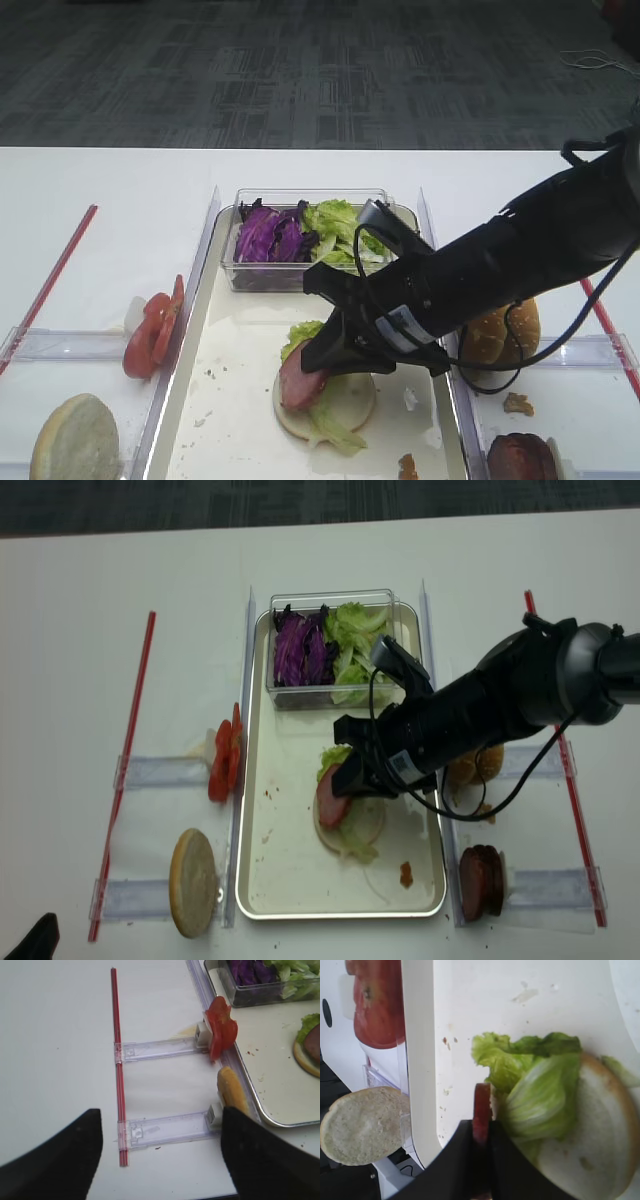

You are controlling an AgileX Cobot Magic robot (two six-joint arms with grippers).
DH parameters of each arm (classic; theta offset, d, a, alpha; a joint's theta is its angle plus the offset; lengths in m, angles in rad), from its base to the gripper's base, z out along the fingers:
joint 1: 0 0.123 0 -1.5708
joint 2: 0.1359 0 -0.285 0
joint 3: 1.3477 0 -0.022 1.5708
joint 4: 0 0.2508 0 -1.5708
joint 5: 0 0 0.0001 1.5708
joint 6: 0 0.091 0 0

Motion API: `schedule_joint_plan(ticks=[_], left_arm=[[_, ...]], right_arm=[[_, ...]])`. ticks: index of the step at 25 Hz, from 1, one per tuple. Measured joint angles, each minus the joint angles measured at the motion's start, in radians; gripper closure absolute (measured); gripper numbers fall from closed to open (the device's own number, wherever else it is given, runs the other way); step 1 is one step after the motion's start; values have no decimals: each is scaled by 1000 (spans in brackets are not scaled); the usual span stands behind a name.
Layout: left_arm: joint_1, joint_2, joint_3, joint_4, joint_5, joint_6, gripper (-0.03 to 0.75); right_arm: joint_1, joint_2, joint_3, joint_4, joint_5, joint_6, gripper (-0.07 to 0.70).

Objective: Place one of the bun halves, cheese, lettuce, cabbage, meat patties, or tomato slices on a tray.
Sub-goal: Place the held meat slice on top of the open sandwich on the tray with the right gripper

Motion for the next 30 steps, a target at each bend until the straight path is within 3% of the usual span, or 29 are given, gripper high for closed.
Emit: schedule_joint_plan(ticks=[9,19,30], left_arm=[[0,0,0,0,0,0,242],[0,0,0,0,0,0,242],[0,0,0,0,0,0,242]], right_arm=[[0,7,0,2,-11,-2,524],[0,7,-2,-7,-18,13,321],[0,-5,-98,-327,-16,265,270]])
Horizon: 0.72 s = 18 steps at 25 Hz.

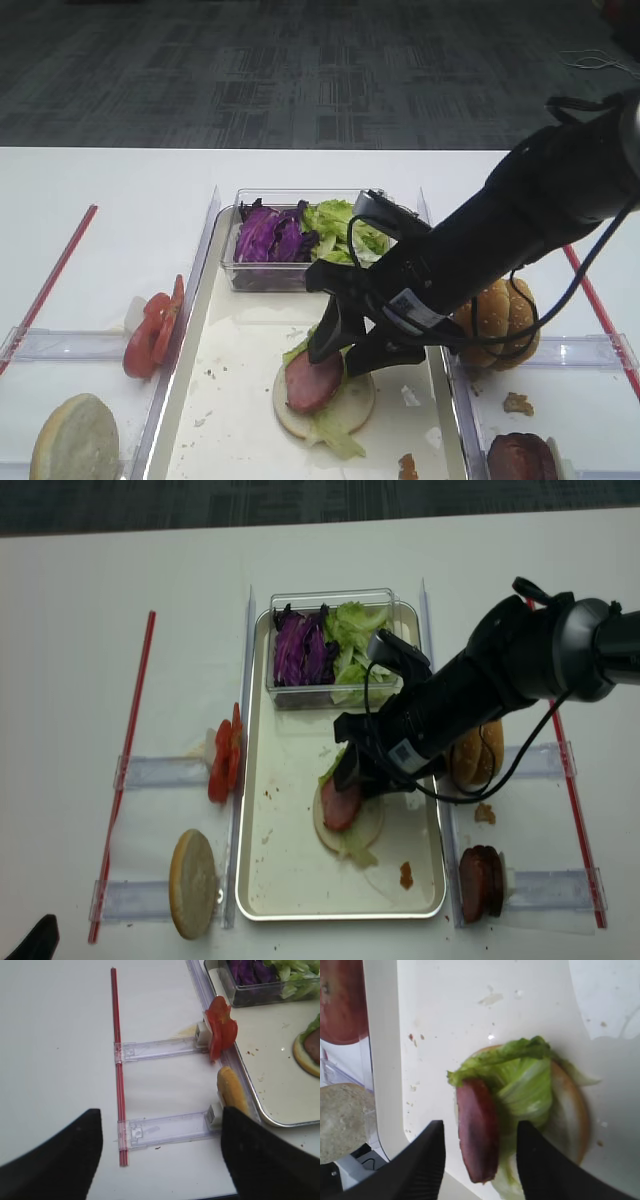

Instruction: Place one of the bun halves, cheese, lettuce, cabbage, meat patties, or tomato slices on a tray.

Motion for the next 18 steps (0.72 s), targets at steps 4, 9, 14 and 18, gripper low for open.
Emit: schedule_joint_plan(ticks=[4,9,14,18], left_arm=[[0,0,0,0,0,0,242],[0,0,0,0,0,0,242],[0,0,0,0,0,0,242],[0,0,0,0,0,0,242]], right_arm=[[0,-17,-23,-106,4,93,270],[0,-43,-60,-191,28,174,270],[0,-56,-130,-304,88,273,270],[0,-56,-211,-426,157,386,270]])
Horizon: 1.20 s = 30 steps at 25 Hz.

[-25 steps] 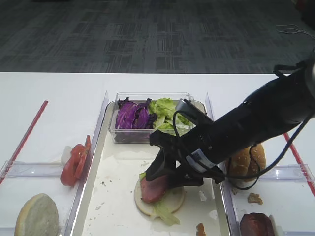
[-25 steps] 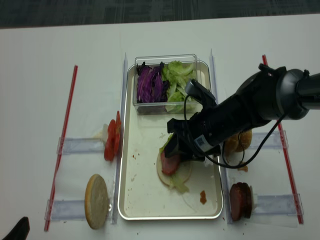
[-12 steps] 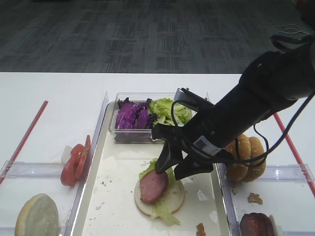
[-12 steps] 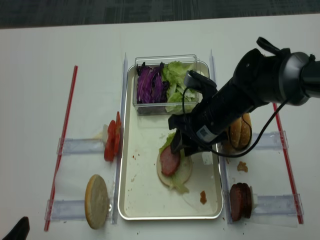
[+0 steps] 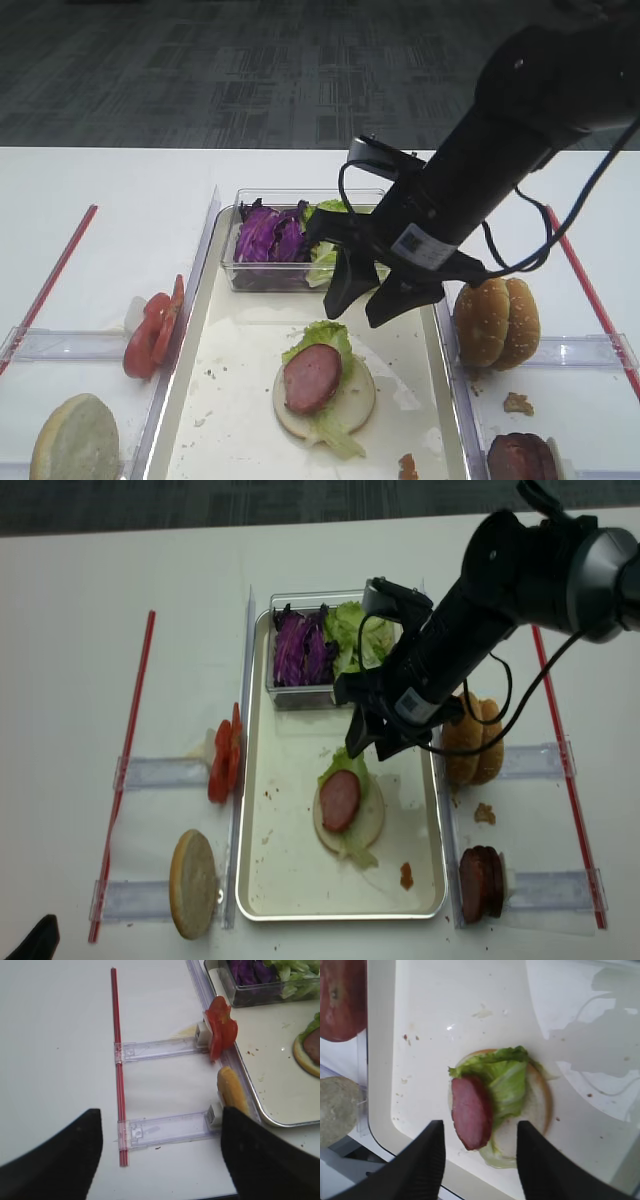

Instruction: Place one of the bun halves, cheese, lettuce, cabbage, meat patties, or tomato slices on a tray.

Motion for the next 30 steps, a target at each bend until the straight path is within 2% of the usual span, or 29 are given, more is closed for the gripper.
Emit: schedule_joint_plan(ticks=[5,9,11,15,24,27,30], left_arm=[[0,0,0,0,0,0,242],[0,0,0,0,0,0,242],[0,0,0,0,0,0,242],[0,0,0,0,0,0,242],[0,0,0,0,0,0,242],[0,0,0,0,0,0,242],[0,0,0,0,0,0,242]], right_arm=[[0,0,-131,-238,126,181,270],[0,0,-241,-400,258,283,270],[0,0,-294,-460,301,321,269],[0,0,-374,-558,317,379,248],[-2,0,-414,-606,326,391,215],[-31,0,-414,-608,328,387,215],[-96,-1,-414,-601,328,361,215]])
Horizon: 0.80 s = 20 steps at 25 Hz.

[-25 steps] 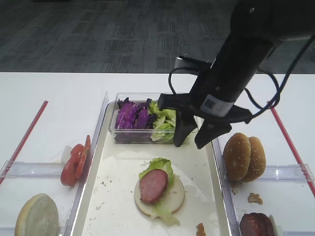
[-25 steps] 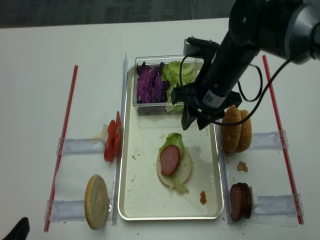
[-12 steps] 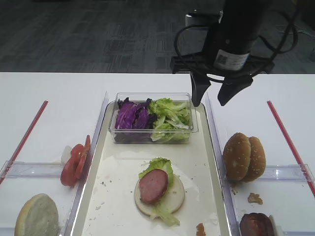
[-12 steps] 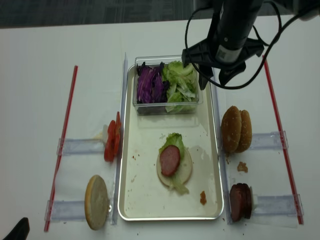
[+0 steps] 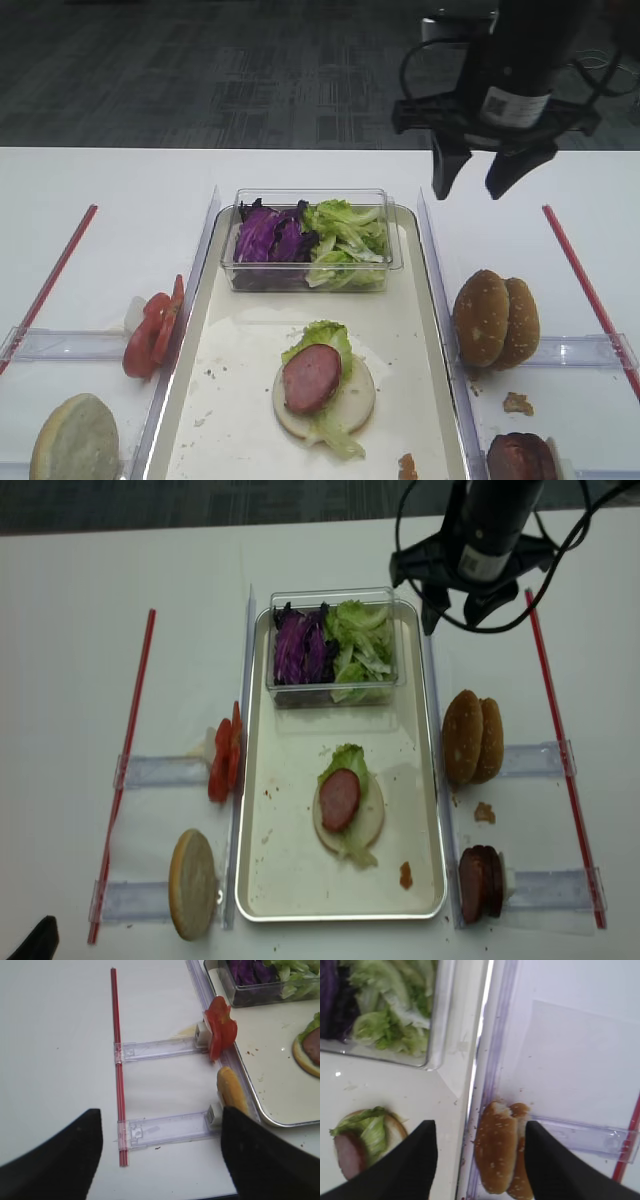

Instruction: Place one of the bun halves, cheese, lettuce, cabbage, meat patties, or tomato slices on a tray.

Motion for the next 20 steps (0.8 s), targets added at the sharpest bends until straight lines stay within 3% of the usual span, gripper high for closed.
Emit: schedule_joint_plan(ticks=[13,20], left_arm=[[0,0,0,0,0,0,242],[0,0,0,0,0,0,242]], right_arm=[[-305,-40,0,-42,4,-125,215],[-371,-40,0,-63,4,-164,215]])
